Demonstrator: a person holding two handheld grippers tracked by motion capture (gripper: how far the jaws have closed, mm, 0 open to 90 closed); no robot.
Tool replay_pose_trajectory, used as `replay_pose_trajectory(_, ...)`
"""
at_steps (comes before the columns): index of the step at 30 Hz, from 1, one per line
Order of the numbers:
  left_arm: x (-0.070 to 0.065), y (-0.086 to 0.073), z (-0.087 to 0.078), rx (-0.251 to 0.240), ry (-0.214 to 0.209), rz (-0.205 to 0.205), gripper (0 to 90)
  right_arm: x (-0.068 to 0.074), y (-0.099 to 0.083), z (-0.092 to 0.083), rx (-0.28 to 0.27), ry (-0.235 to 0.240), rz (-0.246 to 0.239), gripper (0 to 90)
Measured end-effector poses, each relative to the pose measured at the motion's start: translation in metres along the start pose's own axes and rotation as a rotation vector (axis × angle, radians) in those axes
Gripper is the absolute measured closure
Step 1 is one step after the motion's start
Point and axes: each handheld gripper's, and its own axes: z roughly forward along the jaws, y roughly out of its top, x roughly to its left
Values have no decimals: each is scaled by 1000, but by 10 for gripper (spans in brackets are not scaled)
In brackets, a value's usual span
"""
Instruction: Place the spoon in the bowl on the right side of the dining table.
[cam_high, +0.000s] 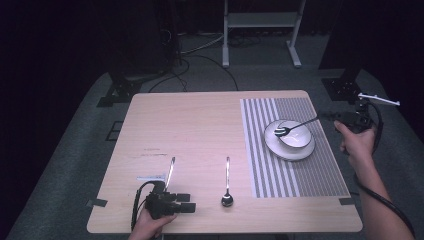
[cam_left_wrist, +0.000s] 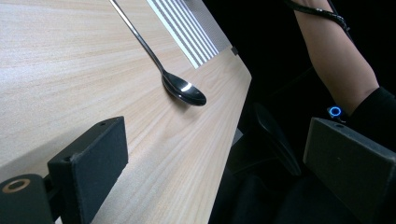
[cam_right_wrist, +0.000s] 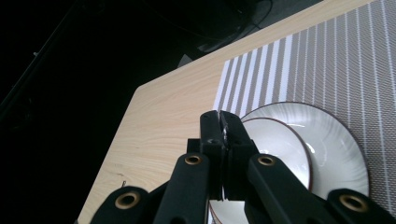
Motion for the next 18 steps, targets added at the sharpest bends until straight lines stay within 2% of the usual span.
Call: replay_pose_trajectory(18, 0, 0, 1, -2, -6, 5, 51, -20, -2, -9, -42, -57, 40, 886)
